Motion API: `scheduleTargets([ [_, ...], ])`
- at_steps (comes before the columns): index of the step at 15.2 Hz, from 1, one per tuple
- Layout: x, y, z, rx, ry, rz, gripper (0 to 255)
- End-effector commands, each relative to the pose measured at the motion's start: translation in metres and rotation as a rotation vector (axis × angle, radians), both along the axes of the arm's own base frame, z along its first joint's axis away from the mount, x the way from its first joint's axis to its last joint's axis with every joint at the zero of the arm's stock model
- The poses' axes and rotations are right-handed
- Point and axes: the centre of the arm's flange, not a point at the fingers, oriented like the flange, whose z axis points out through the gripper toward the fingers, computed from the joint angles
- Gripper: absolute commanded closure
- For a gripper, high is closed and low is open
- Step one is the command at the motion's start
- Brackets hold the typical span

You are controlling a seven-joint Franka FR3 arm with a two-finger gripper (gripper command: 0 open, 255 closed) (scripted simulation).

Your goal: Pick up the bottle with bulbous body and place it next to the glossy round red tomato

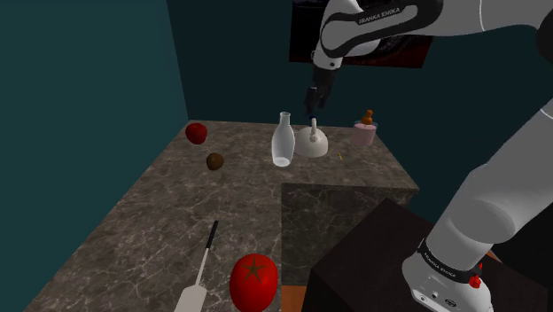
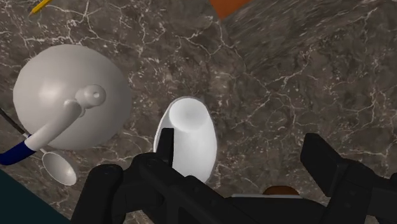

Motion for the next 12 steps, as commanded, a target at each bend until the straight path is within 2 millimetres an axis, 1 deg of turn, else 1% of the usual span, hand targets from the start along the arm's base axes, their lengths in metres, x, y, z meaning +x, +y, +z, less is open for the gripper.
scheduleTargets([
  [1,0.025,-0.004,-0.013,0.002,-0.003,0.01,0],
  [10,0.135,-0.011,-0.055,0.014,-0.011,0.053,0],
  [11,0.137,-0.011,-0.056,0.014,-0.011,0.054,0],
  [12,0.138,-0.011,-0.061,0.014,-0.011,0.054,0],
])
